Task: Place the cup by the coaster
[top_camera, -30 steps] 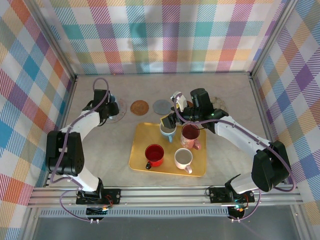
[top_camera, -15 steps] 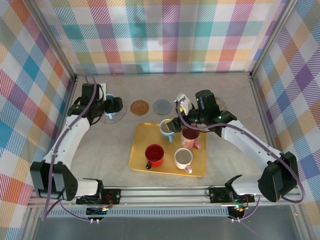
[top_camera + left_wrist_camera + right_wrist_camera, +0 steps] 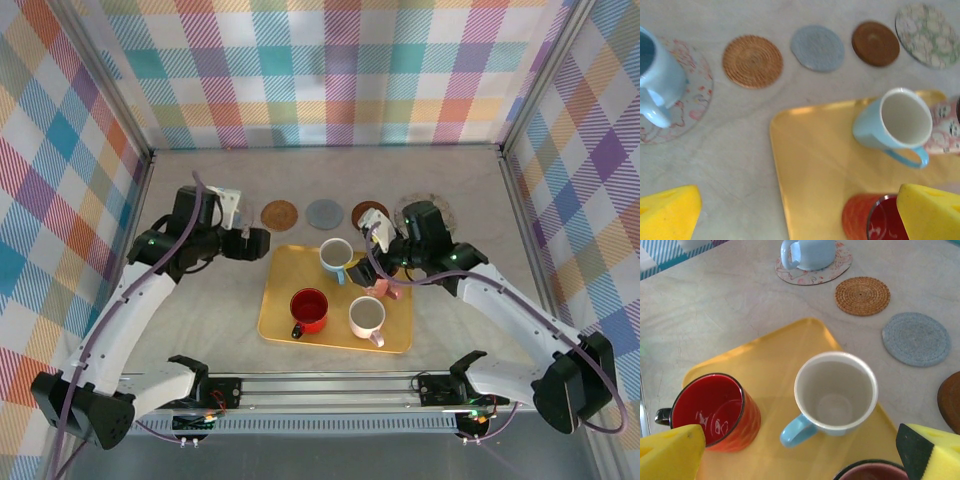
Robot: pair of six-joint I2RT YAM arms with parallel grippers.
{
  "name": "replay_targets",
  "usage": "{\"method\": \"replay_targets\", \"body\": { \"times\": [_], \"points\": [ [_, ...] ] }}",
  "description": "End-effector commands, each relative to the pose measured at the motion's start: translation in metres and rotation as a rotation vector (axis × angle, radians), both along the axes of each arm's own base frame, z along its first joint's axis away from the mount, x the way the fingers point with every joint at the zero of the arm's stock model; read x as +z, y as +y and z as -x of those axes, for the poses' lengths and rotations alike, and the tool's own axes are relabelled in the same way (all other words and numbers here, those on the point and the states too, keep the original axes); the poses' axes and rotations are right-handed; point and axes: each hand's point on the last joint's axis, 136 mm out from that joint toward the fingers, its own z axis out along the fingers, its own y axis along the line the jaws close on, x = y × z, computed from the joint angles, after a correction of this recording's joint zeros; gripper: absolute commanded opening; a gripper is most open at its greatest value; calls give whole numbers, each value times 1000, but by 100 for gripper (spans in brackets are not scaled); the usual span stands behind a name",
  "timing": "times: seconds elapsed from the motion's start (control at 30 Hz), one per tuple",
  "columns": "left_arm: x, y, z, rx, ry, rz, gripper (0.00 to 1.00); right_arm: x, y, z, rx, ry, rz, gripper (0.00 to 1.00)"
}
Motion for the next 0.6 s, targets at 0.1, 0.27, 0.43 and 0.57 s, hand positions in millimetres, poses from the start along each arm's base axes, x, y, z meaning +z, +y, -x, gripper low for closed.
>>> {"method": "replay_targets", "body": {
  "times": [0.1, 0.27, 0.43, 0.57],
  "points": [
    [-33, -18, 40, -113, 130, -78, 100, 5, -6, 16, 36, -89, -29, 99],
    [-54, -44, 59, -167, 189, -62, 100, 5, -15, 16, 8, -149, -9, 99],
    [-71, -60, 81, -232, 241, -71, 100, 4, -19, 15, -6, -181, 3, 99],
    [-86, -70, 100, -284, 294, -83, 100, 1, -19, 15, -7, -184, 7, 99]
  ]
}}
